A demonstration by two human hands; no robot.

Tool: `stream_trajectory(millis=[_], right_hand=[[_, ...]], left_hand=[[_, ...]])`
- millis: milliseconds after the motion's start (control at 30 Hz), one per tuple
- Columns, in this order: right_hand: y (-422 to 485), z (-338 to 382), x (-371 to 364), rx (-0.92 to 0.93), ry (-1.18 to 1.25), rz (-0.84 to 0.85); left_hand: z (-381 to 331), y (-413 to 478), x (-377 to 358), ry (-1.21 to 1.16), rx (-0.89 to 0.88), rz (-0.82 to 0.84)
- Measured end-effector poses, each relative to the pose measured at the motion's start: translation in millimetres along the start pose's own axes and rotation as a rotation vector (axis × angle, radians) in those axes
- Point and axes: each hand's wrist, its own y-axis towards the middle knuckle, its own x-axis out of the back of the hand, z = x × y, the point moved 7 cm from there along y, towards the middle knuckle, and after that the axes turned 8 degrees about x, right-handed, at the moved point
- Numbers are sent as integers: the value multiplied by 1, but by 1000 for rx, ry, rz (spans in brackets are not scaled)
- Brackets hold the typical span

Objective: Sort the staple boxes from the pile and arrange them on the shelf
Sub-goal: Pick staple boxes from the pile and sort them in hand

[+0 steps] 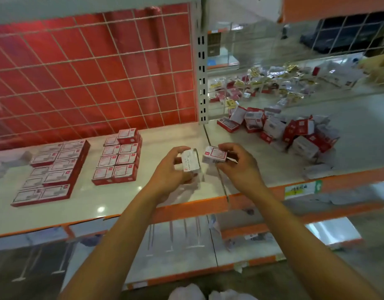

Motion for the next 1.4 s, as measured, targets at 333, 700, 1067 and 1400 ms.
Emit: stream_trajectory(millis=[333, 700, 1067, 1400], right_hand=[[-12, 29, -84, 79, 110, 233], [-32, 58, -162, 100, 156, 311], [-52, 104, -250, 75, 248, 269], [-74, 117, -334, -117, 303, 242]], left_hand=[[22, -44, 68, 135, 20, -188], [53, -82, 154, 167, 53, -309], [85, -117, 251, 263, 33, -390], [109, -142, 318, 300, 15, -342]])
